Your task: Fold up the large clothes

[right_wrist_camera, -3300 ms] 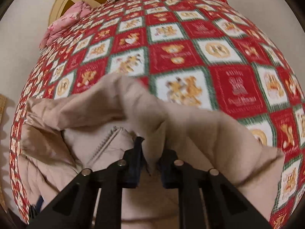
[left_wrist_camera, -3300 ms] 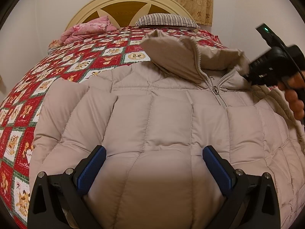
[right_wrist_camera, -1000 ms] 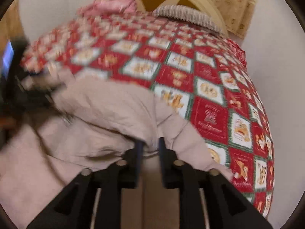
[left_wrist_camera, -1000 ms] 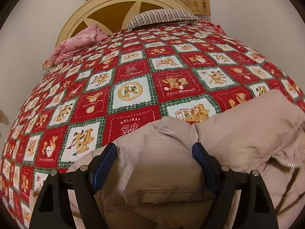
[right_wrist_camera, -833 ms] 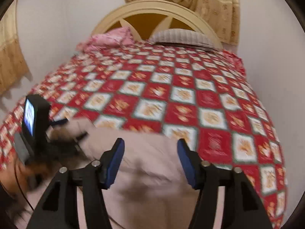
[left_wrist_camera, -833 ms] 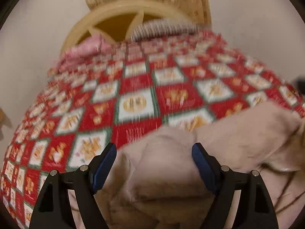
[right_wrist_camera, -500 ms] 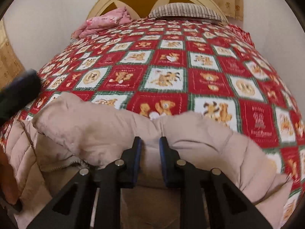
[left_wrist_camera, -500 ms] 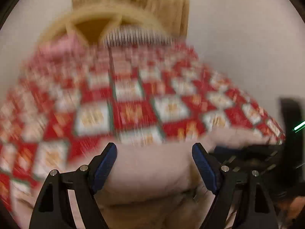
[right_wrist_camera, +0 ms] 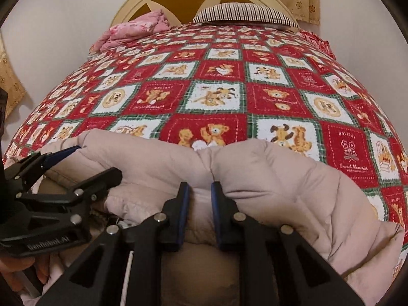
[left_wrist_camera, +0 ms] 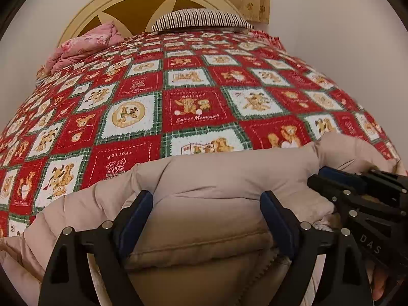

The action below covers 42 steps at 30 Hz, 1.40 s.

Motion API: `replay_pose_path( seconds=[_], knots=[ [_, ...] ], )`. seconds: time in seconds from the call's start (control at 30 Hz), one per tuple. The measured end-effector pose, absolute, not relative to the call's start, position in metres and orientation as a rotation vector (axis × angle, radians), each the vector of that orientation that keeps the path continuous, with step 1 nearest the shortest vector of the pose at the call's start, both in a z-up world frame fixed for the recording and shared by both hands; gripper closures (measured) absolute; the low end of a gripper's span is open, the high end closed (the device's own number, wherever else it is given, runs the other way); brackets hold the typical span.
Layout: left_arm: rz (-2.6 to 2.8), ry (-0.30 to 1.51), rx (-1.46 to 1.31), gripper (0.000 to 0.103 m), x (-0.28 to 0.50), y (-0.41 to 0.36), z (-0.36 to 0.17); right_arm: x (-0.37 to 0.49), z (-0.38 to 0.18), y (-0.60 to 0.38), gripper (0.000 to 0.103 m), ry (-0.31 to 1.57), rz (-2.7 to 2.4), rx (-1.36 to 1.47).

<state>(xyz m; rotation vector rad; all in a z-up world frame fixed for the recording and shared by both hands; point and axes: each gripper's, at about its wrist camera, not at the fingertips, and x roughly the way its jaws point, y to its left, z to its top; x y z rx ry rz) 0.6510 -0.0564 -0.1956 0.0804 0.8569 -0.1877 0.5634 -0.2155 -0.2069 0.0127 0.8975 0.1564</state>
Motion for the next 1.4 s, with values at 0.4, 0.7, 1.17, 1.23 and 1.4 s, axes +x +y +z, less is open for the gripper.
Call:
replay_pose_path(
  seconds=[0.4, 0.7, 1.17, 1.23, 1.4],
  knots=[
    [-0.155, 0.890, 0.125, 0.011, 0.654, -0.063, -0.203, 0.565, -0.211, -0.207, 0.084, 0.909, 0.124, -0.048],
    [-0.151, 0.890, 0.123, 0.010, 0.656, -0.064, -0.204, 0.565, -0.213, -0.207, 0.084, 0.906, 0.113, -0.063],
    [-0.145, 0.890, 0.128, 0.009, 0.658, -0.064, -0.205, 0.565, -0.213, -0.206, 0.084, 0.906, 0.105, -0.073],
    [-0.145, 0.889, 0.128, 0.009, 0.658, -0.064, -0.205, 0.565, -0.213, -0.205, 0.084, 0.906, 0.105, -0.073],
    [-0.141, 0.891, 0.132, 0.009, 0.659, -0.065, -0.205, 0.566, -0.214, -0.205, 0.084, 0.906, 0.106, -0.069]
  ],
)
